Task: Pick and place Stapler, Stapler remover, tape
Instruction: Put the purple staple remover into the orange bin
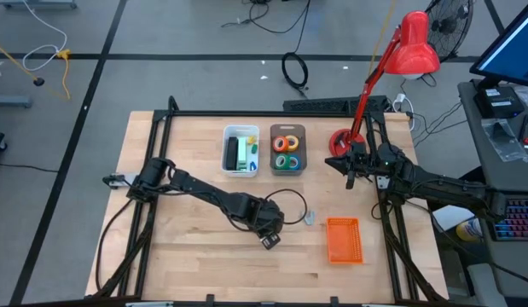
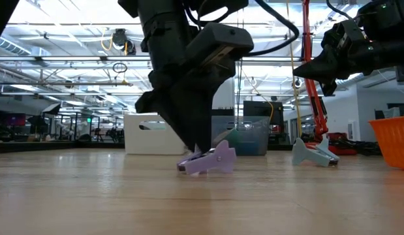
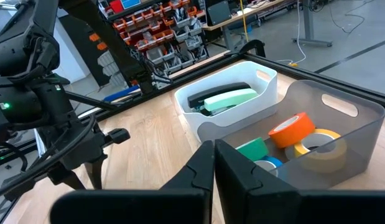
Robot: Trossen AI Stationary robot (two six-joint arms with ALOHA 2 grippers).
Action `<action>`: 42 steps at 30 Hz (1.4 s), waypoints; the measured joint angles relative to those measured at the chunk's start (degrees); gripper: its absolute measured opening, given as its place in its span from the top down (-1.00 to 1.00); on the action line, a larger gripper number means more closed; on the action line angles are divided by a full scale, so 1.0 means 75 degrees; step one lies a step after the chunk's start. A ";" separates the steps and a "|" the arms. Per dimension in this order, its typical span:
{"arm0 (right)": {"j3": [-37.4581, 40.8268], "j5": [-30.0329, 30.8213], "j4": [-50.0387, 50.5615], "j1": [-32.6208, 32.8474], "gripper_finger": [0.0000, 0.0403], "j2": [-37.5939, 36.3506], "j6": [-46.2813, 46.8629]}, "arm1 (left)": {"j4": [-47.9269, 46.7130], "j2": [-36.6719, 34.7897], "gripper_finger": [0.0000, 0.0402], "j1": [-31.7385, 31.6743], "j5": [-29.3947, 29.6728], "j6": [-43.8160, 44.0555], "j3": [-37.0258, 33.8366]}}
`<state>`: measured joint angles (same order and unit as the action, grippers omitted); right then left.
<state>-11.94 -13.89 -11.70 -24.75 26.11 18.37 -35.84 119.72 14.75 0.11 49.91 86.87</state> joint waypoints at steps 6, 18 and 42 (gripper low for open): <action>0.0000 0.0000 0.0000 0.0000 0.98 -0.0002 0.0000 | 0.0179 0.0000 0.95 -0.0006 -0.0039 -0.0154 0.0000; 0.0000 0.0000 0.0000 0.0000 0.98 -0.0003 0.0000 | 0.0231 -0.0006 0.99 -0.0050 -0.0179 -0.0154 0.0000; -0.0003 -0.2866 -0.0510 0.0021 0.98 -0.0016 0.0673 | 0.3486 -0.1259 1.00 -0.1099 0.0082 -0.1450 0.0101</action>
<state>-11.97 -35.39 -15.53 -24.59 25.99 23.41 -9.69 110.28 6.50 0.73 39.03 87.63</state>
